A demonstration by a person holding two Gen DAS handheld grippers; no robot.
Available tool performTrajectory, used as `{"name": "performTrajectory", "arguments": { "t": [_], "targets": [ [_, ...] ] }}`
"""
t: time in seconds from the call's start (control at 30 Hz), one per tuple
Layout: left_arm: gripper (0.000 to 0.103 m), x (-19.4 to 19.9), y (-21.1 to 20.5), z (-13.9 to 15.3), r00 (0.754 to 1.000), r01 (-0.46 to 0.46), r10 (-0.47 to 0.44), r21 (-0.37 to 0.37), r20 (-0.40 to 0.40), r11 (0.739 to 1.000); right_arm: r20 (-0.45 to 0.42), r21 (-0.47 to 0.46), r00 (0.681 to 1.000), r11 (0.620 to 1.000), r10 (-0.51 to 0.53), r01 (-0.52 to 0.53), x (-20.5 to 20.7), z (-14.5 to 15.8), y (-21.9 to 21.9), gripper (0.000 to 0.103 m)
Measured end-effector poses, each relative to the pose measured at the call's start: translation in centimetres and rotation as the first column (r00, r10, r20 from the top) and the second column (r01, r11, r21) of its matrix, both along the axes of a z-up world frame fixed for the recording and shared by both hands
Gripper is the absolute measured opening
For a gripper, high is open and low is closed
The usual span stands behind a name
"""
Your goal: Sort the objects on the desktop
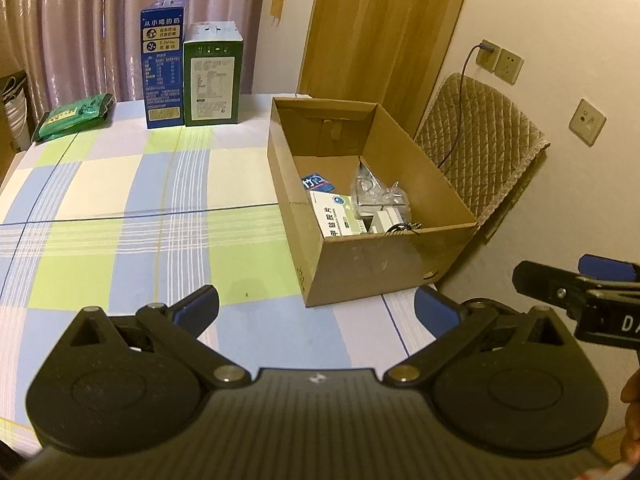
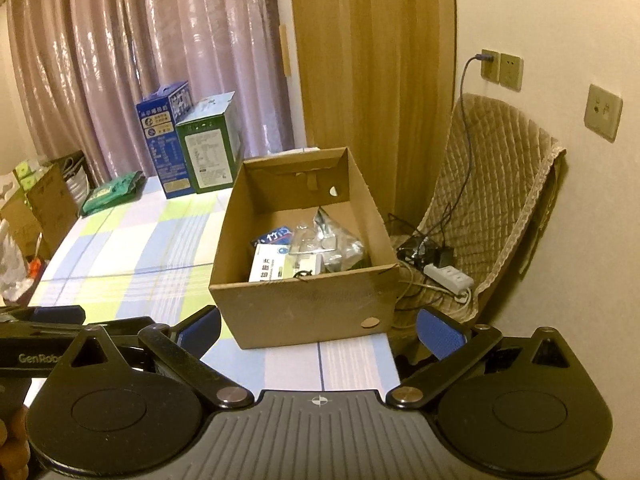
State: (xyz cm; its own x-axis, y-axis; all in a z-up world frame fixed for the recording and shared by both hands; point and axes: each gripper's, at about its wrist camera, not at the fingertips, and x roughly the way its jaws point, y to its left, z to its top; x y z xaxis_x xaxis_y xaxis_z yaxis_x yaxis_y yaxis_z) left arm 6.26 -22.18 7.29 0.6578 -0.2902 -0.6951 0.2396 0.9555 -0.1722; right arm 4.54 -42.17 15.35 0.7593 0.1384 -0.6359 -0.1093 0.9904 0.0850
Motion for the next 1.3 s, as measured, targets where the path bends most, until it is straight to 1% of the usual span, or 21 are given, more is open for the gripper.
{"name": "performTrajectory", "arguments": {
  "t": [0.67, 1.3],
  "targets": [
    [0.102, -0.03, 0.34, -0.18, 1.0, 0.001, -0.001, -0.015, -0.003, 1.0, 0.001, -0.016, 1.0, 1.0, -0.003, 0.003, 0.04, 0.02, 0.41, 0.101],
    [0.102, -0.11, 0.58, -0.09, 1.0, -0.005, 0.005, -0.009, 0.002, 1.0, 0.01, -0.033, 1.0, 0.999, 0.006, -0.005, -0.02, 0.29, 0.85, 0.101]
  ]
}}
